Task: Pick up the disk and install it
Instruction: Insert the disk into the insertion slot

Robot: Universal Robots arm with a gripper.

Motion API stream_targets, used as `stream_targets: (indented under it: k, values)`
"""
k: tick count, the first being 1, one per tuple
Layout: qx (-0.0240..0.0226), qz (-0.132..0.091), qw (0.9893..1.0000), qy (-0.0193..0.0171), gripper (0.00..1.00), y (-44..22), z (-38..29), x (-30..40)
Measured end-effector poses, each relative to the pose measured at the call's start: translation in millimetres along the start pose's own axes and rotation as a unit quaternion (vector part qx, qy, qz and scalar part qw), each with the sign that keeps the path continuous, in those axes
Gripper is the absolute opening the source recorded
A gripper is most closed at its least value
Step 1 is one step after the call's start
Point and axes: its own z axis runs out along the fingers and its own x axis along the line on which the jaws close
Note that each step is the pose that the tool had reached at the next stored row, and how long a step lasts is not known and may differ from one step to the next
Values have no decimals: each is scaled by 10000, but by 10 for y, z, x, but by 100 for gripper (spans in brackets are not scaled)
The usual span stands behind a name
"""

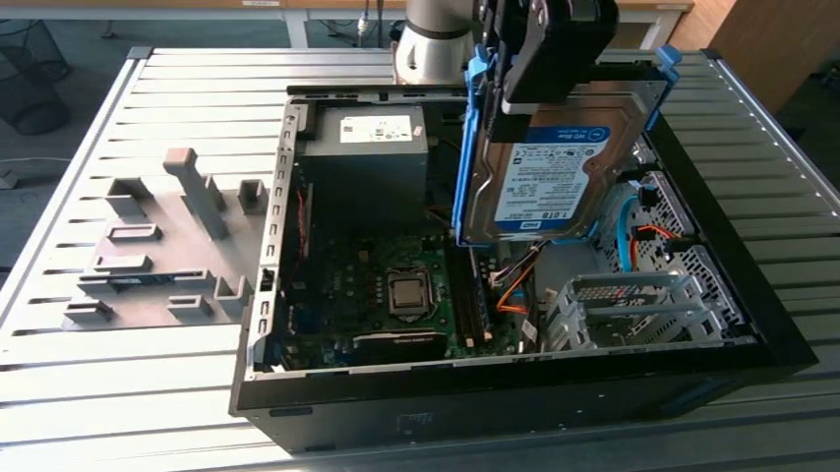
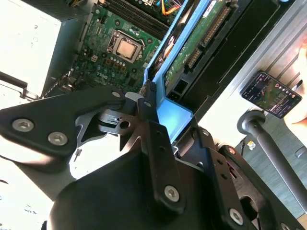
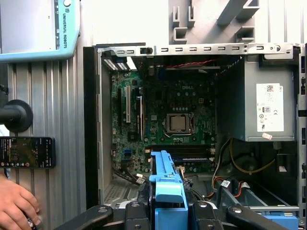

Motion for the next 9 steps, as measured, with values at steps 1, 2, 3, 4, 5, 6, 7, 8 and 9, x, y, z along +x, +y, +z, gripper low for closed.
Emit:
stream_targets:
  k: [1, 2, 3, 4, 5, 6, 7, 8, 9]
  values:
    - [0, 0, 10000, 0, 37, -1, 0, 10]
    - [0, 0, 10000, 1, 37, -1, 1, 21]
    - [0, 0, 10000, 0, 37, -1, 1, 33]
    - [0, 0, 10000, 1, 37, -1, 1, 41]
    - [0, 1, 10000, 1, 37, 0, 1, 44]
    - [0, 1, 10000, 1, 37, -1, 1, 44]
    - [0, 1, 10000, 1, 37, -1, 2, 44]
    - [0, 0, 10000, 0, 37, -1, 2, 45]
    - [0, 0, 10000, 0, 37, -1, 2, 45]
